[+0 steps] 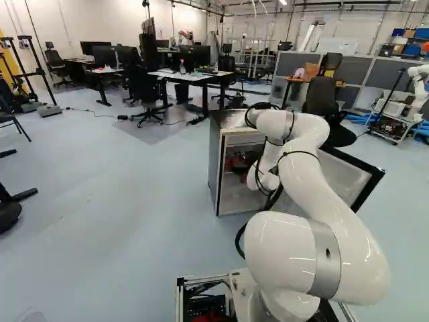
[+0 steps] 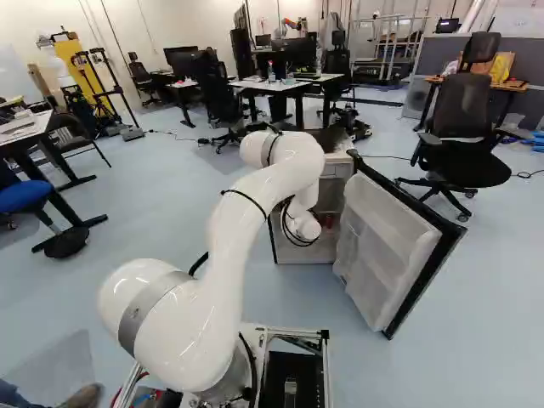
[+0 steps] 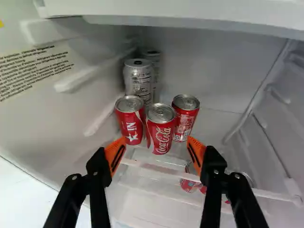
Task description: Grab a drink from the fridge
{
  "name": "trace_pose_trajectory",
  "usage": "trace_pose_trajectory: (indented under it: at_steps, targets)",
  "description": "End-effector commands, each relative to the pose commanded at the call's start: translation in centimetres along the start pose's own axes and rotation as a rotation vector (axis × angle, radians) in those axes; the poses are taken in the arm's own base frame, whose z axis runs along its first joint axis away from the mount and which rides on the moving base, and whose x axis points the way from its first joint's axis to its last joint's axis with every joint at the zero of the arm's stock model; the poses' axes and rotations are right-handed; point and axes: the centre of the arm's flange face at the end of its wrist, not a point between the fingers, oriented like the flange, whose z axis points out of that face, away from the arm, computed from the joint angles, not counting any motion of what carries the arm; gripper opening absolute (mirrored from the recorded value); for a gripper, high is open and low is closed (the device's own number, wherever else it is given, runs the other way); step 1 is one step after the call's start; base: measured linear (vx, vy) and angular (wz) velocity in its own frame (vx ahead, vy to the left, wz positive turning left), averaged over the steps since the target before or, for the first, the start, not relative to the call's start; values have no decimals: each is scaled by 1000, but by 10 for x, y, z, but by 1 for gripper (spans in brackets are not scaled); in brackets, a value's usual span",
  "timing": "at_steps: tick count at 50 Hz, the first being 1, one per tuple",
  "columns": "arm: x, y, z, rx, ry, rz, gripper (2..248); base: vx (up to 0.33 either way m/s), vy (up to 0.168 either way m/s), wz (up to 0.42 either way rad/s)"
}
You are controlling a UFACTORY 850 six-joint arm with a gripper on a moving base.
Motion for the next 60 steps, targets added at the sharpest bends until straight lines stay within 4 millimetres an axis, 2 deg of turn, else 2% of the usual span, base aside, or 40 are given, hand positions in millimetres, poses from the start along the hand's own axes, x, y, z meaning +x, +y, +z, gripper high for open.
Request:
trace_pose_trajectory:
  at_steps: [60]
  targets:
    - [0, 17, 48, -5, 51, -60, 187, 0, 0, 0]
